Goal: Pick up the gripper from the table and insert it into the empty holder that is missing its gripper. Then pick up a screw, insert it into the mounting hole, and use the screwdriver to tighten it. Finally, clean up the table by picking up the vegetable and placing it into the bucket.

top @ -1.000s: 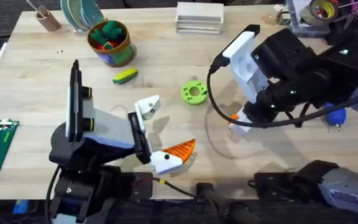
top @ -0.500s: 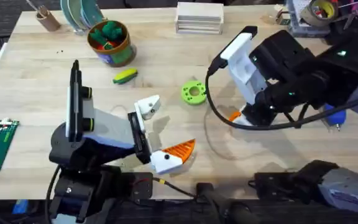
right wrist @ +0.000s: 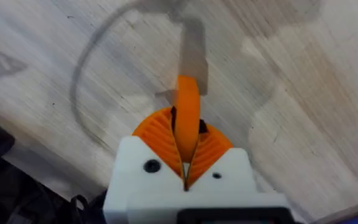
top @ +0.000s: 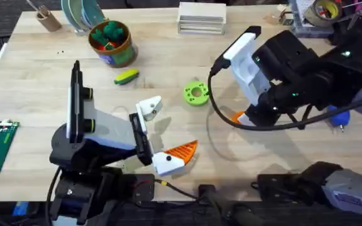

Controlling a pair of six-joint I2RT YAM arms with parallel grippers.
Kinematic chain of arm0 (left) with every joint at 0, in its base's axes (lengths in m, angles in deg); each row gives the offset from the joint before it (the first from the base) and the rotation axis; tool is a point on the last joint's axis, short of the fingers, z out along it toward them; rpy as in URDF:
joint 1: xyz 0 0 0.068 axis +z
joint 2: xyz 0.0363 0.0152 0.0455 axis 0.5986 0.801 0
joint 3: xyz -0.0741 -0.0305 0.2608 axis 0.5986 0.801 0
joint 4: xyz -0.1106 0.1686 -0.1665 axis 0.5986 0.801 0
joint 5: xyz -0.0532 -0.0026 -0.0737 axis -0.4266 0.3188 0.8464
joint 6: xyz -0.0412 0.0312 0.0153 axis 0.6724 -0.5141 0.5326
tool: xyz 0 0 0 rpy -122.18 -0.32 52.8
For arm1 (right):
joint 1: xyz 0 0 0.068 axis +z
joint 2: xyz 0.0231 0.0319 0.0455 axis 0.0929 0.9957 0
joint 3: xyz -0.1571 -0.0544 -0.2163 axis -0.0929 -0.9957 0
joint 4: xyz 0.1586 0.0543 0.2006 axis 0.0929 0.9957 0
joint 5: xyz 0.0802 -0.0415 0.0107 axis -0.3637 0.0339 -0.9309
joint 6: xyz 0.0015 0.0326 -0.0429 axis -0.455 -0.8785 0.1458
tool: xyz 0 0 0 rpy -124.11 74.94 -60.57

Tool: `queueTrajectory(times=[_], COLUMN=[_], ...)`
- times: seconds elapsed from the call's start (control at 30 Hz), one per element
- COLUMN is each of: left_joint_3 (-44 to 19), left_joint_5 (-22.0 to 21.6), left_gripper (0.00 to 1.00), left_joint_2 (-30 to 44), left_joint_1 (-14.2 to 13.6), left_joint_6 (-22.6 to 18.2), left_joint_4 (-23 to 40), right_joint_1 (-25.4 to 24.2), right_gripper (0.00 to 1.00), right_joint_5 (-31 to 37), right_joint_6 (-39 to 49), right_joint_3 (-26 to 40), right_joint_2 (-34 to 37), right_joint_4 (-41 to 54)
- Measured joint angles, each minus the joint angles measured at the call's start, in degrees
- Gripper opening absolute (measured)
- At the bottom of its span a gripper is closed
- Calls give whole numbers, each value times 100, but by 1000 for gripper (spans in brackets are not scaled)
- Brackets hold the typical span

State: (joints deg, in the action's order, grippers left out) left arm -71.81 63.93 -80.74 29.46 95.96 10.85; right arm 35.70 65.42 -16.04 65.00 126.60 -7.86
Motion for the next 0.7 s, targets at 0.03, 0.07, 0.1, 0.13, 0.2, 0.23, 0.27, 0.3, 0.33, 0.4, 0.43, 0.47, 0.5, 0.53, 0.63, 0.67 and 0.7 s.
queueTrajectory(times=[0.03,0.07,0.1,0.13,0.2,0.23,0.27,0.3,0.33,0.4,0.43,0.47,0.5,0.53,0.63,0.67,0.7], left_joint_3=[0,0,0,0,0,0,0,0,0,0,0,0,0,0,0,0,0], left_joint_5=[0,0,0,0,0,0,0,0,0,0,0,0,0,0,0,0,0], left_gripper=[993,993,992,993,993,993,993,993,992,993,992,992,993,992,993,993,992], left_joint_2=[1,1,0,0,0,-1,1,-1,-1,-1,-1,-1,-1,-1,-1,1,1], left_joint_1=[0,0,0,0,0,0,0,0,0,0,0,0,0,0,0,0,0], left_joint_6=[0,0,0,0,0,0,0,0,0,0,0,0,0,0,0,0,0], left_joint_4=[1,0,0,-1,0,1,-1,1,0,-1,-1,-1,0,-1,0,-1,1], right_joint_1=[0,0,0,0,0,0,0,0,0,0,0,0,0,0,0,0,0], right_gripper=[18,18,18,17,17,17,17,17,17,17,17,17,17,17,17,17,17], right_joint_5=[-4,-9,-10,-11,-11,-11,-13,-21,-22,-24,-24,-24,-26,-24,-25,-24,-24], right_joint_6=[0,-2,0,0,-11,-41,-86,-132,-172,-263,-312,-360,-430,-480,-703,-770,-834], right_joint_3=[7,14,30,58,147,214,293,377,446,610,698,772,851,906,1017,1032,1035], right_joint_2=[-9,-14,-26,-44,-98,-130,-170,-212,-252,-354,-422,-498,-610,-715,-1181,-1368,-1577], right_joint_4=[30,85,155,242,402,495,581,655,707,822,865,887,889,885,772,697,606])
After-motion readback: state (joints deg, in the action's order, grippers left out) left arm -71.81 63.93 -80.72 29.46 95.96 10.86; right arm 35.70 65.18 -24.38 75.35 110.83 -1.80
